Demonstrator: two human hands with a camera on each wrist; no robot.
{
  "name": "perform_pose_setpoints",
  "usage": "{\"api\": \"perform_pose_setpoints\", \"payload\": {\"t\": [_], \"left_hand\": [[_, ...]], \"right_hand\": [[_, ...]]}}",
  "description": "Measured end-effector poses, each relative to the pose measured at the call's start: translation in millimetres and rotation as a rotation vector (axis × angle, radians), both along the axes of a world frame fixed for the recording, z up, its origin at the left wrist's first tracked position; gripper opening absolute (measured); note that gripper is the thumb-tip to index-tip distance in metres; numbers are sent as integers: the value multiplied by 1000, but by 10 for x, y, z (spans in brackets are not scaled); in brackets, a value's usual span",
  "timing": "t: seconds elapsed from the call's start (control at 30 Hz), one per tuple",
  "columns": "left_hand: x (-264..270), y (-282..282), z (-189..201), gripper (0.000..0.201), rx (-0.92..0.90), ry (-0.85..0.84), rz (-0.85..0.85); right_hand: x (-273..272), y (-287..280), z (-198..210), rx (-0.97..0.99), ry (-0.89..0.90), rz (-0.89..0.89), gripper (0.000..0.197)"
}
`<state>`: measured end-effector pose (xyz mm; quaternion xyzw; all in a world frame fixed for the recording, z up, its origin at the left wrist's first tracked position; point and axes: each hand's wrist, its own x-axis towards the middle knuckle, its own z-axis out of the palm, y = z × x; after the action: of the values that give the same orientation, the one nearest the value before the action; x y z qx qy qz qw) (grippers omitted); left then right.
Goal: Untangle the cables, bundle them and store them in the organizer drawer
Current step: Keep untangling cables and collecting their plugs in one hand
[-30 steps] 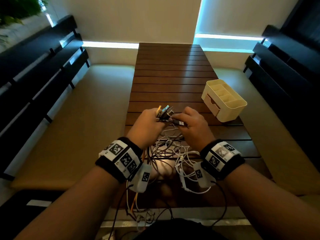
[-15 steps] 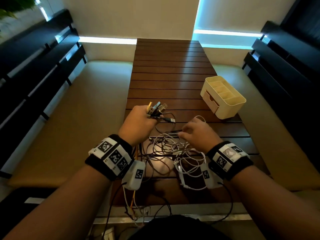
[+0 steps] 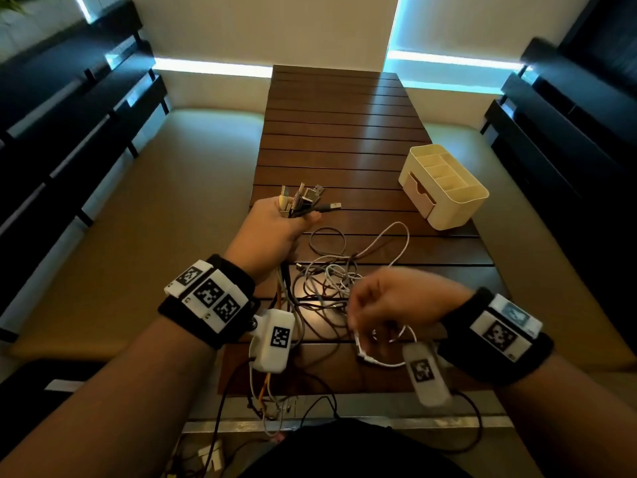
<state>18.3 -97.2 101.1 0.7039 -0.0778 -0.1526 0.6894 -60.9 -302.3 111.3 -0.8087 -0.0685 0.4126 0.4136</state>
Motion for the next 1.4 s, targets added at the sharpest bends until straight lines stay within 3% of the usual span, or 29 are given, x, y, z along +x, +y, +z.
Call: {"api": "perform_pose_setpoints", "payload": {"t": [0.07,0.2,0.3,0.4,0.43,0.5,0.57,0.67,0.73,0.93,1.13,1.3,1.4], "left_hand": [[-26,14,13,13,-75,46,-39],[-127,-79,45,8,-176,109,-80],[-181,-190,41,13,-239,153,-78],[-244,-331,63,15,-339,188,-74],[-259,-367,85,14,-379,204,-70],[-261,-408,119,17,-417,207,-63],[-254,-393,96,20,-351,171,-96],[-270,-284,-18,18,-249,180,-188],[-264,-222,-66,16,-225,190,-194],[-231,-227,-111,15,-253,185,-69],[-230,-283,-148,23,-286,155,47],[-258,-339,-147,22,-340,158,69],[-316,-314,-151,11,-318,114,37]], "right_hand": [[-77,-18,13,-20,142,111,13],[17,-43,-15,-248,-95,60,28],[106,31,-4,-133,-205,-61,37],[141,141,-45,-73,-203,-84,69],[134,195,-64,-77,-197,-81,69],[98,298,-170,-64,-192,-47,46],[22,345,-272,66,-22,-99,31],[-100,311,-357,338,440,-155,28],[-101,238,-356,336,483,-143,29],[83,22,-317,-62,-60,-52,48],[32,18,-292,50,-246,-155,45],[-36,269,-285,108,-392,-282,17],[-53,277,-268,253,-344,-425,10]]}}
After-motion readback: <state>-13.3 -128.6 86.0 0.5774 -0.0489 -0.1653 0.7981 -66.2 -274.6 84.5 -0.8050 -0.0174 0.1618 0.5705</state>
